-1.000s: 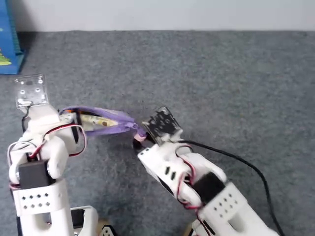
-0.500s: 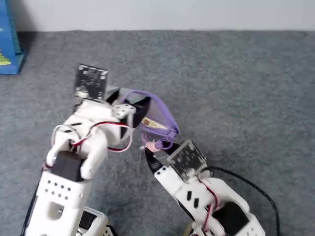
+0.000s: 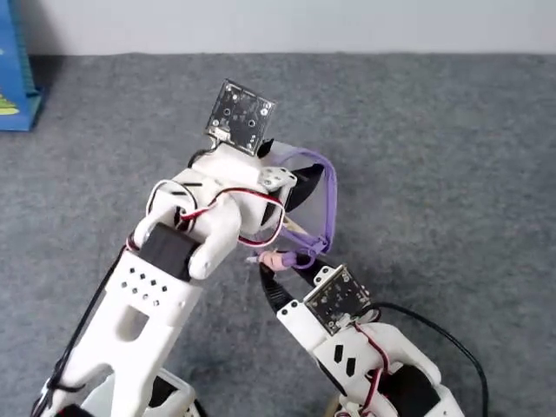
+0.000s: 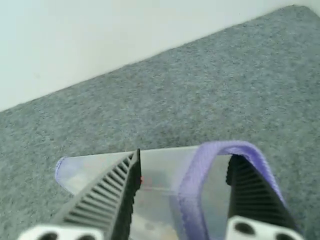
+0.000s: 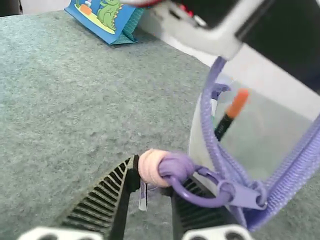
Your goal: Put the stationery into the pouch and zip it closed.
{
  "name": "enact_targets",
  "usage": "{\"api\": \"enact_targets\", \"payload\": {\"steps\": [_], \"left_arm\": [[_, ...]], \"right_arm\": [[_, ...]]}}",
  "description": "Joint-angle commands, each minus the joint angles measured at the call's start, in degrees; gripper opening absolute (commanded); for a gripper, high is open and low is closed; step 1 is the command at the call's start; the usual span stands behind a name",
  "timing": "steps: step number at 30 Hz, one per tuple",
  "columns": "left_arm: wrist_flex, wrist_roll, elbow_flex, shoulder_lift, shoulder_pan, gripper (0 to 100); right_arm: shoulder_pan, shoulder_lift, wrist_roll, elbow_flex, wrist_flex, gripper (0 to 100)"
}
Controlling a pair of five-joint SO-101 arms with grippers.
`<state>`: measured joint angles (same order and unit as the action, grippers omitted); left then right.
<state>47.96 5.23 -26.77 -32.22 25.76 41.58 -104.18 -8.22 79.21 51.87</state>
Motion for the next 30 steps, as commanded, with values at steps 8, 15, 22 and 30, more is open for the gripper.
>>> {"api": "enact_targets", "payload": {"steps": [8, 15, 22, 30], "left_arm": [[12.4, -5.1, 16.6, 0.0, 8.1, 28], [16.4, -9.7, 20.6, -0.1, 10.9, 28], [17.5, -10.5, 21.3, -0.2, 3.6, 27], [19.2, -13.4, 15.5, -8.2, -10.0, 27]], "right_arm": [[-1.2, 0.3, -0.8, -0.4, -0.1, 0.8], [-3.2, 0.3, -0.8, 1.3, -2.5, 0.8], [-4.3, 0.3, -2.7, 2.7, -4.4, 0.8], [-6.5, 0.3, -2.7, -6.1, 4.1, 0.8]]}}
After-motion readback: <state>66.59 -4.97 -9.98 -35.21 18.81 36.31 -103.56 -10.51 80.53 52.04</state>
